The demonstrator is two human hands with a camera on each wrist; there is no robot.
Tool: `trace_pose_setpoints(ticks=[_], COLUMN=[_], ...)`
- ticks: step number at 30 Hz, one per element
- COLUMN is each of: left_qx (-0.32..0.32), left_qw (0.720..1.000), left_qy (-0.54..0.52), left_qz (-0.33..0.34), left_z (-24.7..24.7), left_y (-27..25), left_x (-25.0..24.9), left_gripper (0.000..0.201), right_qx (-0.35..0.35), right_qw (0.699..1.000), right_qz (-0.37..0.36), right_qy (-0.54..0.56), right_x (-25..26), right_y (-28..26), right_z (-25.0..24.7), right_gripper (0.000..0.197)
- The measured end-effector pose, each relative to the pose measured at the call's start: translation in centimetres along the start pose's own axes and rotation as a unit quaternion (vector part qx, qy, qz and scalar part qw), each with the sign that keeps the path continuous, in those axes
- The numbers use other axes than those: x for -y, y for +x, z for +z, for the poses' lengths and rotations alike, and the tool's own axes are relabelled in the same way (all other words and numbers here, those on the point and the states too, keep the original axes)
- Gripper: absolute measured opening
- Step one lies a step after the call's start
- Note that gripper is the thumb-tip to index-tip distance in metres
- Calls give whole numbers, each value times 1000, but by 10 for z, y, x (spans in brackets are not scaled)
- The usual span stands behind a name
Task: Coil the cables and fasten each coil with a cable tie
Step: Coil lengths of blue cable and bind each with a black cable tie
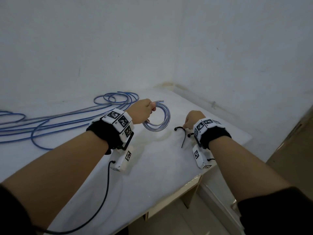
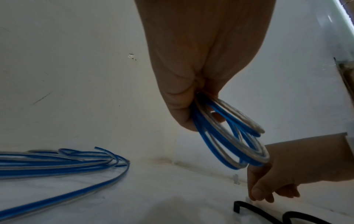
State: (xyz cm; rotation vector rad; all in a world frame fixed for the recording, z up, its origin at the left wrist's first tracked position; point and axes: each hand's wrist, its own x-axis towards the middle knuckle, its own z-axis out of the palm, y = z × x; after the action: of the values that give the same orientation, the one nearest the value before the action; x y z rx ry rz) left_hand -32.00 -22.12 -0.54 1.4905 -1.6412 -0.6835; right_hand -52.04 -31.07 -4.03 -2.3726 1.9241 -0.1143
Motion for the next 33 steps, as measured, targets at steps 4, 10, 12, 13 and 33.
trace_pose_setpoints(ticks=[4,10,12,13,33], left_qx=[-4,-14,-15,-16,-142], left_qw=[1000,1000,1000,1000,987], left_qy=[-14,-11,-16,-17,64], left_qz=[-11,-10,-9,-7,-44], left_z=[-8,-19,-22,-24,-108], left_y=[-3,-8,-9,-10,-36], left_x=[0,2,3,3,34], left_gripper=[32,32,33,33,35], right_qx=[-5,11,4,3,19], right_qw=[999,995,996,996,782], right_qz=[5,-16,-19,-16,-141], right_qy=[-45,-98,-92,-88,607], right_x=[5,12,12,13,138], right_y=[2,-7,-9,-10,-22], right_z=[4,5,4,3,-33], right_gripper=[36,39,36,35,20])
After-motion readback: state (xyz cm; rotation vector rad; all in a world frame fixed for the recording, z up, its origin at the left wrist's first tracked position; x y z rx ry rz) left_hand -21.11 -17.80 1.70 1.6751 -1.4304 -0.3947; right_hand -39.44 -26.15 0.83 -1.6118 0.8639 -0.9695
